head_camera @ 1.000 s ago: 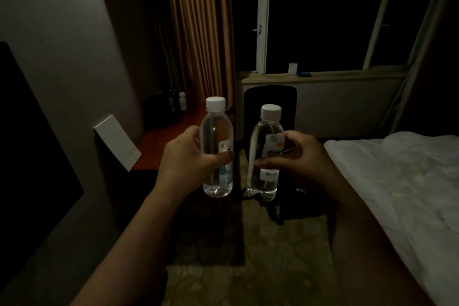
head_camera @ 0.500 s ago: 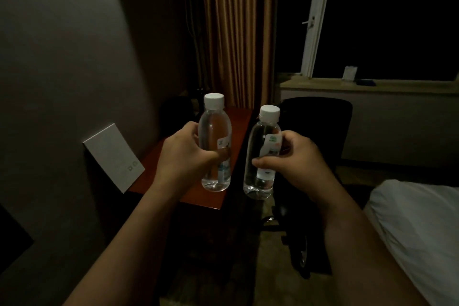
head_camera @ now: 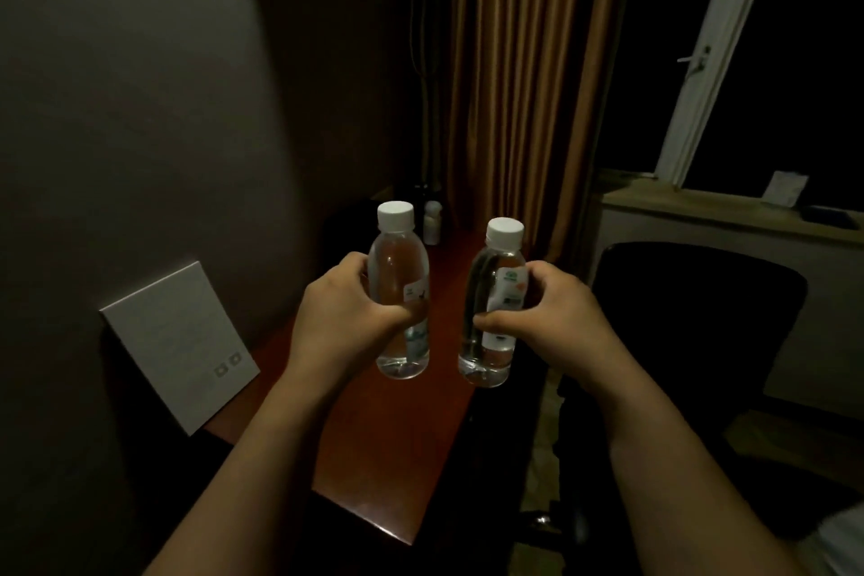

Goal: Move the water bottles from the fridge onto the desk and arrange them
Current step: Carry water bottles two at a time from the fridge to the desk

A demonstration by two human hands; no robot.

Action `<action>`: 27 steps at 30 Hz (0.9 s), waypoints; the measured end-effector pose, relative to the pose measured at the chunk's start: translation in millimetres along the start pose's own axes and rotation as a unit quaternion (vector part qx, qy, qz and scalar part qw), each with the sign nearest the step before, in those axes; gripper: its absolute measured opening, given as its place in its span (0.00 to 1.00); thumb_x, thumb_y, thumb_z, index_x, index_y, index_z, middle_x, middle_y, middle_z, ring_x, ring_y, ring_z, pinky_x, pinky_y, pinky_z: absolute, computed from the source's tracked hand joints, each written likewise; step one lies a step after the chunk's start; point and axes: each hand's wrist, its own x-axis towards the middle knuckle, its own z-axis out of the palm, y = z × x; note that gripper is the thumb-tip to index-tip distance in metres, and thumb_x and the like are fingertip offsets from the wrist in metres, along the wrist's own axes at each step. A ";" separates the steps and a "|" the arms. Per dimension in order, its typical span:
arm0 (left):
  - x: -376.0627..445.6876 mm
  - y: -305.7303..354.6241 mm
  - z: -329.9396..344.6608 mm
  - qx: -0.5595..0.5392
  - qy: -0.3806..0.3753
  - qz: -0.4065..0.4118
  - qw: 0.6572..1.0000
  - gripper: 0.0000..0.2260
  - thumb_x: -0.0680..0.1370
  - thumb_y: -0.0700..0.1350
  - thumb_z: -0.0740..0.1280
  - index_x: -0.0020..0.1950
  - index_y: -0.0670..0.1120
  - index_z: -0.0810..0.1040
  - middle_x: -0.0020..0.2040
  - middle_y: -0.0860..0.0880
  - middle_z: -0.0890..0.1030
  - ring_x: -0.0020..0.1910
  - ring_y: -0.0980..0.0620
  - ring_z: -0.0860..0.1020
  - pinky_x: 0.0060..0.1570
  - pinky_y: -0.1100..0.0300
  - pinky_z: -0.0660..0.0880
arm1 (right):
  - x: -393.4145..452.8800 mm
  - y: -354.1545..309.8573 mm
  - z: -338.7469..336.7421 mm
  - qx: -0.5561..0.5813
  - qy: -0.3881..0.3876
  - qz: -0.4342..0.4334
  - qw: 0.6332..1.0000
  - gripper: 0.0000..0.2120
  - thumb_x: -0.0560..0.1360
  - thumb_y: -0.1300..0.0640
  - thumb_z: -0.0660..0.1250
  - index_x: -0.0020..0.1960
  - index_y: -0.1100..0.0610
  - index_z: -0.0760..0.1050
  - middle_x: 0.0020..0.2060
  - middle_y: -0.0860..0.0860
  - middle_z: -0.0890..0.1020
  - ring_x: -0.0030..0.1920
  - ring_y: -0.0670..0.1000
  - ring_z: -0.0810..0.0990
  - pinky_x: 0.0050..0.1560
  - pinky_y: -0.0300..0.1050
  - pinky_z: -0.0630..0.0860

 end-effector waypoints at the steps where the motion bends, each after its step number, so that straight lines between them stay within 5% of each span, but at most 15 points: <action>1: 12.9 -5.3 3.0 0.004 0.006 -0.003 1.000 0.20 0.65 0.58 0.77 0.51 0.54 0.74 0.45 0.56 0.79 0.44 0.59 0.78 0.42 0.56 0.79 | 15.9 2.8 2.8 0.000 -0.006 -0.004 1.000 0.27 0.62 0.53 0.81 0.57 0.45 0.74 0.50 0.45 0.82 0.51 0.44 0.81 0.50 0.46 0.80; 6: 73.6 -33.7 15.1 0.058 0.027 -0.041 0.997 0.22 0.65 0.57 0.78 0.52 0.55 0.73 0.45 0.58 0.77 0.43 0.61 0.76 0.37 0.64 0.71 | 99.4 17.5 26.0 -0.003 -0.051 -0.015 0.999 0.26 0.62 0.51 0.81 0.56 0.45 0.74 0.48 0.43 0.82 0.49 0.42 0.81 0.46 0.41 0.79; 13: 143.5 -97.2 21.3 0.121 0.114 -0.152 0.974 0.27 0.56 0.68 0.72 0.49 0.57 0.74 0.45 0.56 0.79 0.45 0.56 0.78 0.45 0.51 0.80 | 228.3 29.4 95.1 -0.011 -0.181 -0.068 0.981 0.25 0.64 0.54 0.80 0.56 0.46 0.72 0.45 0.40 0.77 0.45 0.38 0.76 0.40 0.33 0.72; 27: 255.3 -240.2 40.7 0.172 0.259 -0.400 0.862 0.26 0.64 0.59 0.77 0.57 0.52 0.76 0.53 0.52 0.81 0.52 0.50 0.79 0.50 0.49 0.79 | 445.7 48.1 286.1 -0.039 -0.419 -0.162 0.892 0.27 0.63 0.56 0.81 0.57 0.49 0.74 0.48 0.43 0.80 0.48 0.43 0.78 0.42 0.33 0.71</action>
